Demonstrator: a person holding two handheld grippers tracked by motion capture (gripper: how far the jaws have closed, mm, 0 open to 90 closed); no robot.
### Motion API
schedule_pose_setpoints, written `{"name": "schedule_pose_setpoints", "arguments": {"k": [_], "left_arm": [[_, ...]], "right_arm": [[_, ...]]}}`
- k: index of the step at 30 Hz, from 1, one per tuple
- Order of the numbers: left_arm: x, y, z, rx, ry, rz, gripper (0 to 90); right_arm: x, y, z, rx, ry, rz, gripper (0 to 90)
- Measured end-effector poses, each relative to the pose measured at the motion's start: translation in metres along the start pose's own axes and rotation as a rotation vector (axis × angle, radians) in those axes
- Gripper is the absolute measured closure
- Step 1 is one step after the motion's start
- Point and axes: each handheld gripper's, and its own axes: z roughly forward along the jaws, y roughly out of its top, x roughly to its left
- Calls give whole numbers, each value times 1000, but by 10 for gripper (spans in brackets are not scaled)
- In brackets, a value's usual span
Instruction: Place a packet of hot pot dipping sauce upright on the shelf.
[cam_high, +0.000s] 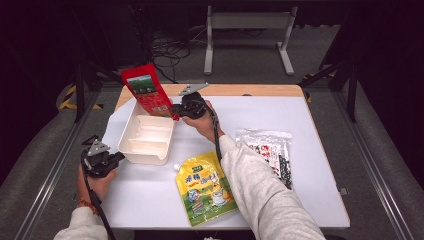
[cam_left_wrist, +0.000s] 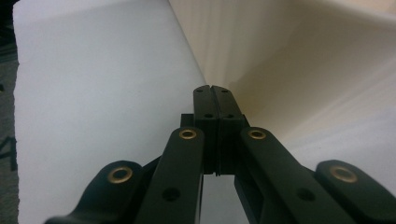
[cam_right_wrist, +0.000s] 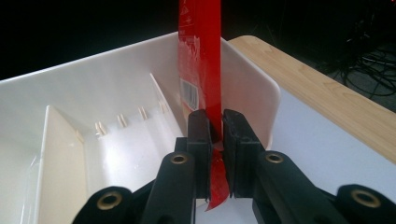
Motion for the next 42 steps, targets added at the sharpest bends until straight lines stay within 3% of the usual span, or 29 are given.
{"name": "schedule_pose_setpoints", "arguments": {"k": [2,7,14,19,29,32,37,39,42], "left_arm": [[0,-1,1,-1,-20,-7,899],[0,-1,1,1,-23,-15,899],[-3,0,2,6,-36,-10,900],[-4,0,2,8,-32,-3,900],[-5,-3,-4,-2,-37,-3,900],[-10,-6,-11,11,-24,29,900],[-27,-15,-38,-19,-44,83,900],[-36,-19,-45,-41,-90,101,899],[-61,-23,-53,-49,-146,166,900]], "right_arm": [[-1,-1,2,-2,1,8,826],[-2,-3,5,2,13,22,841],[3,-4,15,29,12,8,867],[7,-4,28,53,28,26,873],[7,-5,32,59,27,55,878],[6,-6,32,57,27,75,878],[3,-5,32,71,46,120,879],[2,-3,33,83,49,139,879],[2,-2,35,97,36,133,878]]}}
